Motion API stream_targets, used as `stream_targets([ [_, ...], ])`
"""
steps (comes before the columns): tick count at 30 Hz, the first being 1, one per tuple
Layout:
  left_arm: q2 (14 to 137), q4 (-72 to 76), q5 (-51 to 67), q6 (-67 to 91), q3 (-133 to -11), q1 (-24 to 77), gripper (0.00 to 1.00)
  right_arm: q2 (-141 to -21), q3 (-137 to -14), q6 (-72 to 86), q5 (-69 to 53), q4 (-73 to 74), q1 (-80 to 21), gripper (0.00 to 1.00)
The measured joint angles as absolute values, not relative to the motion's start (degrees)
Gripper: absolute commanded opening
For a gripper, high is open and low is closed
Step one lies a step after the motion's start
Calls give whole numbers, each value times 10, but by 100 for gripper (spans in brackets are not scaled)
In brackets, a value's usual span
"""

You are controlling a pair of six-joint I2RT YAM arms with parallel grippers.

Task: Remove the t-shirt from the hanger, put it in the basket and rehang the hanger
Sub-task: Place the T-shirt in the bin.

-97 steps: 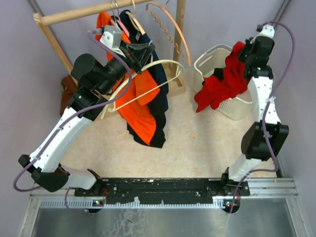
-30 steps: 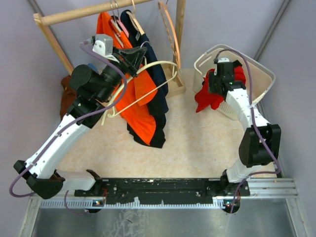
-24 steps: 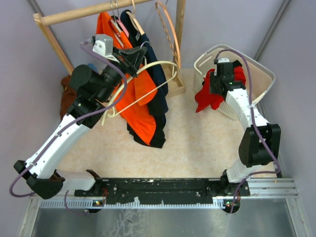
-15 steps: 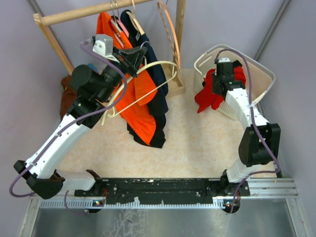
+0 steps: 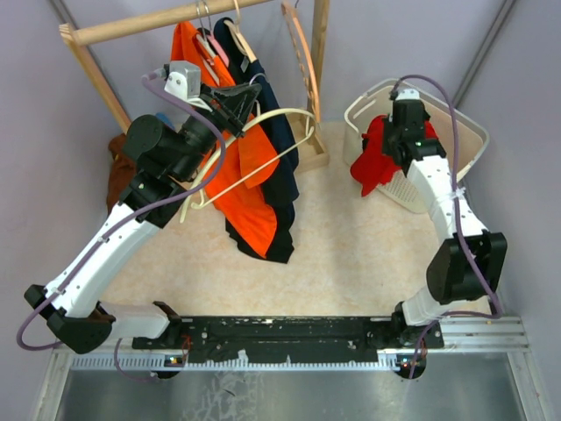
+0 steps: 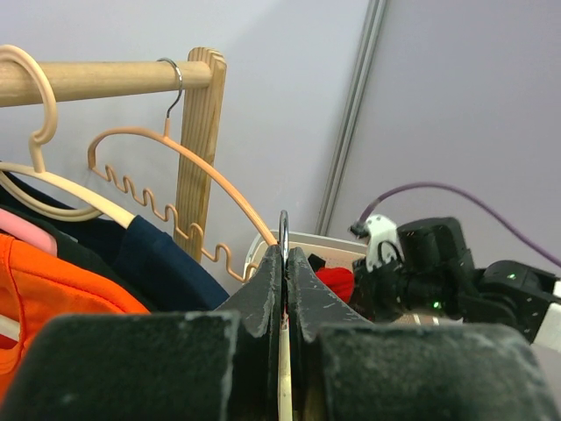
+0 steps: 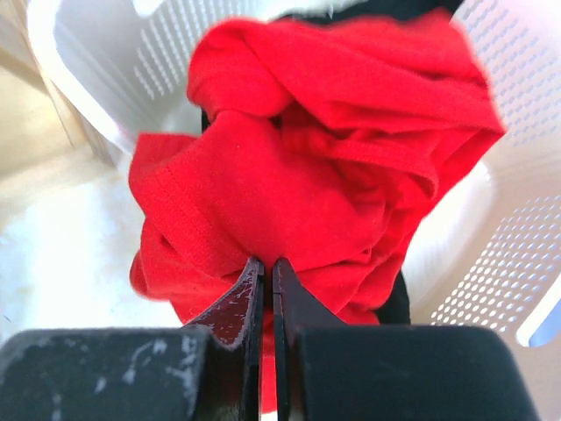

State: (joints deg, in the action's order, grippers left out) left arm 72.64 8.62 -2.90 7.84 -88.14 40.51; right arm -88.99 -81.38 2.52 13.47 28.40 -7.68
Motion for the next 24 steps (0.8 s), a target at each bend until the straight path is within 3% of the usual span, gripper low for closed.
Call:
stream_targets([
  [10, 726, 86, -29, 77, -881, 405, 0, -878, -959, 37, 139, 258, -45, 0],
  [17, 728, 86, -32, 79, -882, 405, 0, -963, -1077, 51, 182, 236, 28, 0],
  [19, 729, 86, -34, 80, -882, 405, 0, -1001, -1108, 50, 195, 242, 32, 7],
  [22, 732, 86, -37, 80, -882, 405, 0, -1043, -1126, 49, 199, 259, 31, 28],
  [24, 735, 87, -39, 80, -884, 405, 0, -1056, -1115, 48, 198, 272, 31, 34],
])
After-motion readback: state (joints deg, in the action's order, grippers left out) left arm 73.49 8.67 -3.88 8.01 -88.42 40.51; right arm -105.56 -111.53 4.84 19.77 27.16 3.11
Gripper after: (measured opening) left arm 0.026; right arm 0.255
